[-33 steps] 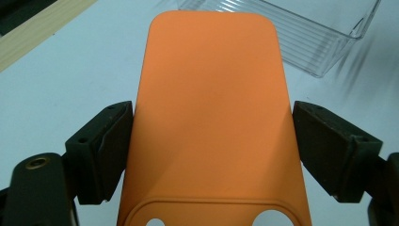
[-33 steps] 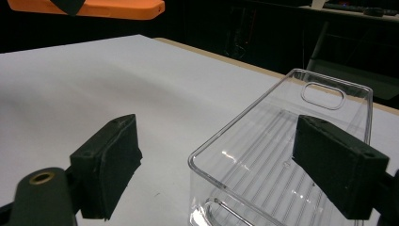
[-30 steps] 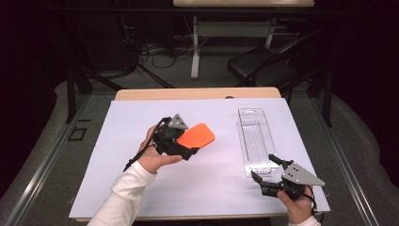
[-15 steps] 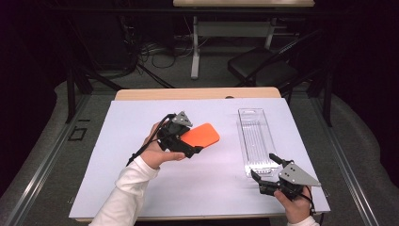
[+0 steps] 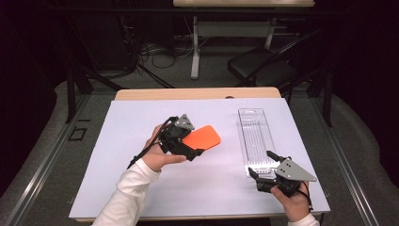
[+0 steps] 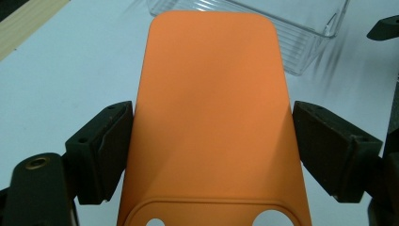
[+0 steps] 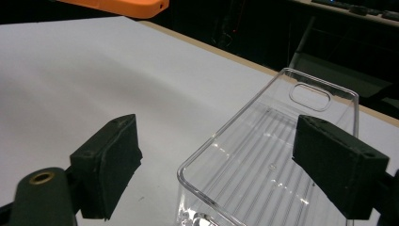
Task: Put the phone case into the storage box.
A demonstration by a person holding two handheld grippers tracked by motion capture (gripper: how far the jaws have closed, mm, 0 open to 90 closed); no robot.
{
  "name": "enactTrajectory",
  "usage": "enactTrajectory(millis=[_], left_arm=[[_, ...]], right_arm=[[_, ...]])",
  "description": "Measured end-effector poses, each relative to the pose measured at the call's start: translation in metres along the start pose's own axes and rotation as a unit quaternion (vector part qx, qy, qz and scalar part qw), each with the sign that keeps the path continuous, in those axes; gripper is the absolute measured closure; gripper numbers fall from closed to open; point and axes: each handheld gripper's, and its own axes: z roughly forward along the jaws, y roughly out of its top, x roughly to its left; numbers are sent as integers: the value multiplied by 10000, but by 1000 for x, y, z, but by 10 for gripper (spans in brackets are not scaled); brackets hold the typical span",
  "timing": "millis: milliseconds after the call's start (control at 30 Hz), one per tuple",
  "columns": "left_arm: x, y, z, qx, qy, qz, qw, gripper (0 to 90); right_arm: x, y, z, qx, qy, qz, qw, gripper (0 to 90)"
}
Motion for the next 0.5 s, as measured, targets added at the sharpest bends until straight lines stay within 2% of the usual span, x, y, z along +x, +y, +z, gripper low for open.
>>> enactTrajectory(millis=[200,267,367,433,500], left_arm=[[1,-4,3,32,-108,-67,9999,163],[0,-4,3,43,-124,-70,9999,162],[-1,-4,3,59,-132,-51,9999,163],[-1,-4,3,95,-126,-33,9999,163],[-2,-4,3,96,-137,-48,9998,162]], right_arm=[[4,9,8,190,168,-287,9993,147],[5,13,10,308,236,-481,9981,147],[7,21,11,434,435,-813,9948,148],[9,28,12,513,475,-1104,9914,149],[9,33,13,553,532,-1288,9887,150]])
